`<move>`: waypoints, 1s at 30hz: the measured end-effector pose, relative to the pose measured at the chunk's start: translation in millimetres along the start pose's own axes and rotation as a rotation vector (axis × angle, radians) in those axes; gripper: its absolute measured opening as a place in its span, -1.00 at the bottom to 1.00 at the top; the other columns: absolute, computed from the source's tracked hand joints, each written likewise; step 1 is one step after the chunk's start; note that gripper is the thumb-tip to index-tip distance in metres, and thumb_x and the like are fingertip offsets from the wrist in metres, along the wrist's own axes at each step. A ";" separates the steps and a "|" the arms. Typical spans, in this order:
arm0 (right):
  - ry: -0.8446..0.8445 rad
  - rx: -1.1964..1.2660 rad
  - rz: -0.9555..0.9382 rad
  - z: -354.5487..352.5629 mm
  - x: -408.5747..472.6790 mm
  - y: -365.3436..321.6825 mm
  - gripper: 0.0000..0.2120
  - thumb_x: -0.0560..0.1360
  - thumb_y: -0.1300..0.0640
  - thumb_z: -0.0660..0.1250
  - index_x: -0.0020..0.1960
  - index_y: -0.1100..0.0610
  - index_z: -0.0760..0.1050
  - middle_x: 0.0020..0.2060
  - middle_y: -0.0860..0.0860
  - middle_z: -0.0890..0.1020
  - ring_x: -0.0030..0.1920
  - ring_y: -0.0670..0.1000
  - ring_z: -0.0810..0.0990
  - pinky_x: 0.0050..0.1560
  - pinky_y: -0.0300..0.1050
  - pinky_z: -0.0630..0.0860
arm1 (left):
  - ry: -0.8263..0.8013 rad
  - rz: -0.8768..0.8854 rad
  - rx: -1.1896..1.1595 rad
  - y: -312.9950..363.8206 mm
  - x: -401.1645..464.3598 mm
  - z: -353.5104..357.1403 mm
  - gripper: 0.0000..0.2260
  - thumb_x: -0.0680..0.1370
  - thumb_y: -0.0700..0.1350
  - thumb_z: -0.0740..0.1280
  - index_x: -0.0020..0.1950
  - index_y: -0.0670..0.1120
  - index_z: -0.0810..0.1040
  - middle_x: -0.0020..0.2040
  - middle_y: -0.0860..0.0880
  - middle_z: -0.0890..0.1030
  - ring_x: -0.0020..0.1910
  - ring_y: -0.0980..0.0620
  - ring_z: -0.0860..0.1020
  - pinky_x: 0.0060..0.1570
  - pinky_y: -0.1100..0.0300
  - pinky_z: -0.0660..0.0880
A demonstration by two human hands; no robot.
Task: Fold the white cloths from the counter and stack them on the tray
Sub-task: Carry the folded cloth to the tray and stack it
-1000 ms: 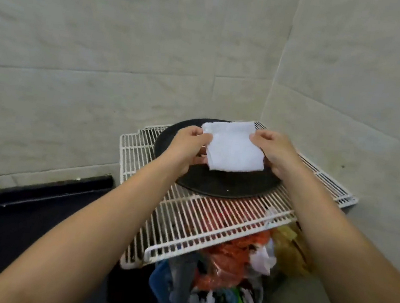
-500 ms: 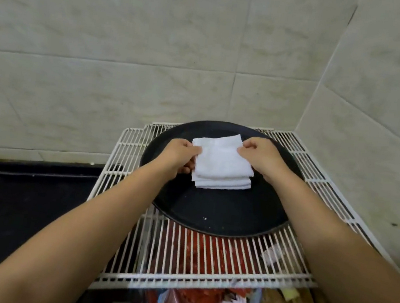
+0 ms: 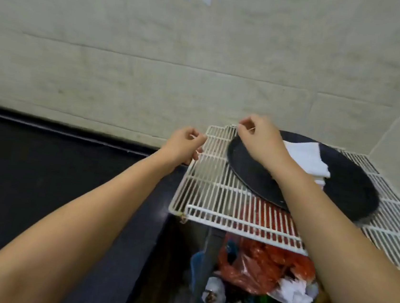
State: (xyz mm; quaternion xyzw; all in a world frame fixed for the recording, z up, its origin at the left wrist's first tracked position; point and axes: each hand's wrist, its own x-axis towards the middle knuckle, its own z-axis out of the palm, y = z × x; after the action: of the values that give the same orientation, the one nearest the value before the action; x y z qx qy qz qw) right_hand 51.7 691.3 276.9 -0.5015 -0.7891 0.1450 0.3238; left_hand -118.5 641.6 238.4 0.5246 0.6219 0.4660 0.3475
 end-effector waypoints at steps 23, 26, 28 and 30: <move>-0.804 -0.036 -0.754 446.1 -257.1 -406.0 -0.57 0.62 -0.04 0.08 0.44 0.09 0.23 0.31 0.06 0.42 0.30 0.09 0.39 0.24 0.03 0.38 | 0.759 -0.664 0.350 -286.5 -412.6 -445.3 -0.87 0.58 -0.13 0.20 0.00 -0.12 0.52 -0.13 -0.05 0.57 -0.14 -0.01 0.49 -0.12 0.20 0.39; -0.837 -0.078 -0.801 490.6 -250.2 -436.1 -0.57 0.62 -0.04 0.06 0.44 0.08 0.23 0.34 0.04 0.40 0.32 0.10 0.37 0.26 0.05 0.35 | 0.689 -0.704 0.464 -308.2 -404.6 -478.8 -0.82 0.58 -0.12 0.20 0.08 -0.15 0.52 -0.07 -0.05 0.56 -0.07 -0.03 0.51 -0.08 0.20 0.40; -0.857 -0.094 -0.830 522.2 -240.8 -458.8 -0.58 0.63 -0.04 0.05 0.44 0.07 0.24 0.35 0.04 0.39 0.33 0.10 0.36 0.26 0.05 0.33 | 0.633 -0.730 0.504 -326.5 -395.4 -505.7 -0.81 0.58 -0.12 0.19 0.10 -0.16 0.52 0.00 -0.08 0.59 0.00 -0.07 0.53 -0.03 0.16 0.42; -0.870 -0.101 -0.857 555.1 -226.7 -485.9 -0.59 0.63 -0.04 0.05 0.43 0.07 0.24 0.35 0.03 0.39 0.33 0.10 0.36 0.26 0.05 0.33 | 0.612 -0.752 0.519 -344.6 -385.0 -539.2 -0.81 0.58 -0.12 0.20 0.09 -0.16 0.52 0.05 -0.11 0.61 0.03 -0.08 0.54 -0.02 0.16 0.44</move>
State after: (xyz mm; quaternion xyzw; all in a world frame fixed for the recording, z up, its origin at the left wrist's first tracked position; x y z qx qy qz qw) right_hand -586.4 322.8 47.7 -0.0489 -0.9864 0.1556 -0.0228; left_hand -648.4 144.5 65.9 0.1751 0.9338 0.2723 0.1525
